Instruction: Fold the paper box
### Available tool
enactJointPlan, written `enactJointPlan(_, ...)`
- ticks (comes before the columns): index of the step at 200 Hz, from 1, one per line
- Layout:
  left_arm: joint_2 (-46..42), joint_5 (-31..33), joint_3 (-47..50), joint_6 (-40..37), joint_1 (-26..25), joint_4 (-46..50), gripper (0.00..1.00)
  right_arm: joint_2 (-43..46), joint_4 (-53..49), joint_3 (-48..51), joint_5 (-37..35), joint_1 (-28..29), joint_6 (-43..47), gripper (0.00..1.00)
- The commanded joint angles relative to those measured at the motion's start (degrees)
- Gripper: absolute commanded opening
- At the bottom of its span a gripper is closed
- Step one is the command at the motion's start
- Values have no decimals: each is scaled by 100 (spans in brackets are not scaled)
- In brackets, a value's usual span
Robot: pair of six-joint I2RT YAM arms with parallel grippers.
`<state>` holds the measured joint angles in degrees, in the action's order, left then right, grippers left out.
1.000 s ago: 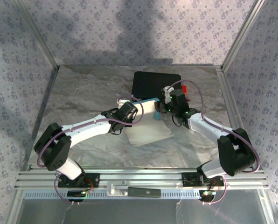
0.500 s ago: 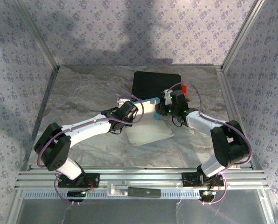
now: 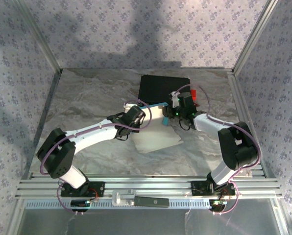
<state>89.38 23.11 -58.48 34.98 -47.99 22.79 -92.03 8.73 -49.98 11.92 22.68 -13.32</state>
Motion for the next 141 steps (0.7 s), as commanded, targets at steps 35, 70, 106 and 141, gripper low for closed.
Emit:
enactJointPlan(35,53,-62,-176,-79,43,57,0,-92,-82,-209,-49,-23,40,4)
enactJointPlan(70,77,-83,-185,-82,39,59,0,-59,-219,-236,-612,185,153,0)
enactJointPlan(106,67,-83,-192,-71,37,65,0,-26,-410,-268,-1786,567,281,0)
enactJointPlan(141,49,-82,-191,-63,39,77,0,-26,-504,-238,-2637,803,203,0)
